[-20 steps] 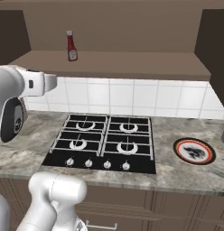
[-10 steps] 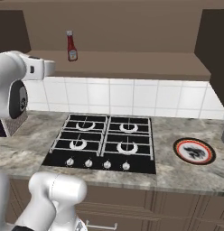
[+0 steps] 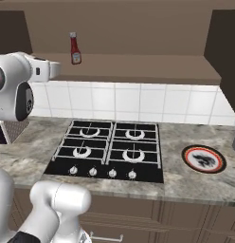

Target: Move the hot dog bun to the plate on the dining table and place the condiment next to that plate. Then navigate to the fridge and take the sausage and place it on the plate as well.

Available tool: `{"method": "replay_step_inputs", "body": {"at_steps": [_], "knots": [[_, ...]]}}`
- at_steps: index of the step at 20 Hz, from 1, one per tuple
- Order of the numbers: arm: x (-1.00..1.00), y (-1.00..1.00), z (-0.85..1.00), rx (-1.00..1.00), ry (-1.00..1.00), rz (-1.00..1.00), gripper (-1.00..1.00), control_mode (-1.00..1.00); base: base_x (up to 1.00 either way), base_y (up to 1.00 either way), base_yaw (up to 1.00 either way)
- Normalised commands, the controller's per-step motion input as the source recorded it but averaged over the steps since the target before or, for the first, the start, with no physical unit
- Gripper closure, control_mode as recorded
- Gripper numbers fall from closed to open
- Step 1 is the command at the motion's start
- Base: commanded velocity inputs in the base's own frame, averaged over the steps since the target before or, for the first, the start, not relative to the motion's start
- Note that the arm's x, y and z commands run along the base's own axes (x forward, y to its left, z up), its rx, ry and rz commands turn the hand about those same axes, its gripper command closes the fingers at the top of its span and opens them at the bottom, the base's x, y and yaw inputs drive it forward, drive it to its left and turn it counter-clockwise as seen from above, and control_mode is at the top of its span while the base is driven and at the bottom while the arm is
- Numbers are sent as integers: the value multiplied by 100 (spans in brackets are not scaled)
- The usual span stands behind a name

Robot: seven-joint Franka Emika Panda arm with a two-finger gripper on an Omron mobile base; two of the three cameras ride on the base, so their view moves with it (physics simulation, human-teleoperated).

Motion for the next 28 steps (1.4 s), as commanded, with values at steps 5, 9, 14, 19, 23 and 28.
{"method": "replay_step_inputs", "body": {"at_steps": [5, 9, 14, 19, 23, 28], "knots": [[37, 0, 0, 0, 0, 0, -100, -100, 0, 0, 0], [51, 5, 0, 0, 2, 0, -100, -100, 0, 0, 0], [42, 1, 12, 0, 0, 0, -100, -100, 0, 0, 0], [27, -2, 45, -5, -10, 1, -100, -100, 0, 0, 0], [32, 0, 45, -16, -12, 0, -100, -100, 0, 0, 0], [37, 0, 34, -18, -6, 0, -100, -100, 0, 0, 0]]}}
